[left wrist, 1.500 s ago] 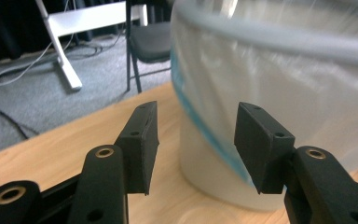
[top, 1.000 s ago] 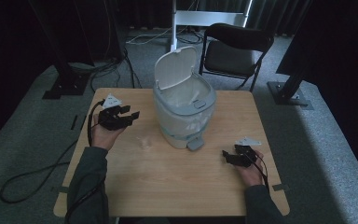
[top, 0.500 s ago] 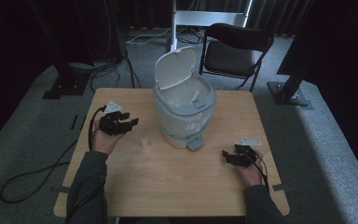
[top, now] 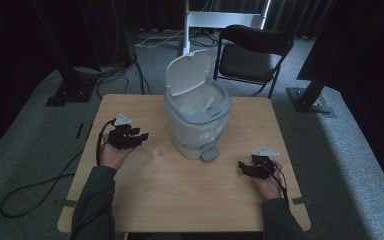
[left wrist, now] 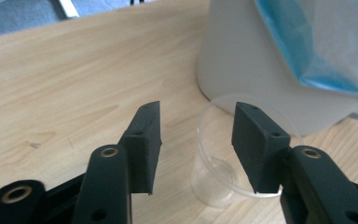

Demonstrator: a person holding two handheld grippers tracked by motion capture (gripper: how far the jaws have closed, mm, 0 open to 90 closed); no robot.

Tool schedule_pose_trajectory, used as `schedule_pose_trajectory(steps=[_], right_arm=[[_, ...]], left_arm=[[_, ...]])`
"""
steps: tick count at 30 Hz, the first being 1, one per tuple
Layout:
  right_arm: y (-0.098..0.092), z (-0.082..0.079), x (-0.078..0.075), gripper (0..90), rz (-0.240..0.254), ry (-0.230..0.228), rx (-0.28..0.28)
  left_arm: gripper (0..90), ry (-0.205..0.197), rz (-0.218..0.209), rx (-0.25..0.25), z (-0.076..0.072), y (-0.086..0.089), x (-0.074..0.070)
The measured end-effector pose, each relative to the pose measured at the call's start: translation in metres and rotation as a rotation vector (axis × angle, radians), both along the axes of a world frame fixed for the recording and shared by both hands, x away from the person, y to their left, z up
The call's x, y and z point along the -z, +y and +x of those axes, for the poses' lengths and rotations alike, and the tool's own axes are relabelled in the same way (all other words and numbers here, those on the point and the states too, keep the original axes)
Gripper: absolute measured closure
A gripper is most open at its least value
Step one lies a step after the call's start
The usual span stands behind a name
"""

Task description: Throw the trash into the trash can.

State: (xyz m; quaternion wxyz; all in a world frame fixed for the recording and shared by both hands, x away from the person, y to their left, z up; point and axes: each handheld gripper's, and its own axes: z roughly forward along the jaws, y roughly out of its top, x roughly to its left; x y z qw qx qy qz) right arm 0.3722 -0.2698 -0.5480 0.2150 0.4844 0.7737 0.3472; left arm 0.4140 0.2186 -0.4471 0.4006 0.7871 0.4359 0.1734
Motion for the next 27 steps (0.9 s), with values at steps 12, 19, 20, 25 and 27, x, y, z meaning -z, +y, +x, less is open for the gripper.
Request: schedule_pose_trajectory(steps=[12,19,20,25,27], right_arm=[[0.000,0.000,0.000,32.3,0.000,0.002,-0.001],[0.000,0.000,0.000,32.3,0.000,0.002,-0.001],[0.000,0.000,0.000,32.2,0.000,0.002,-0.001],[0.000,0.000,0.000,32.2,0.001,0.002,0.000],[0.000,0.000,0.000,32.2,0.001,0.002,-0.001]], left_arm=[[55.9,0.071,0.016,0.018,0.000,-0.003,0.018],[64.7,0.096,0.002,0.028,-0.005,0.001,0.025],[66.9,0.098,0.004,0.025,-0.006,0.002,0.025],[78.5,0.097,0.026,0.037,-0.014,0.005,0.030],[80.5,0.099,0.046,0.049,-0.019,0.005,0.033]])
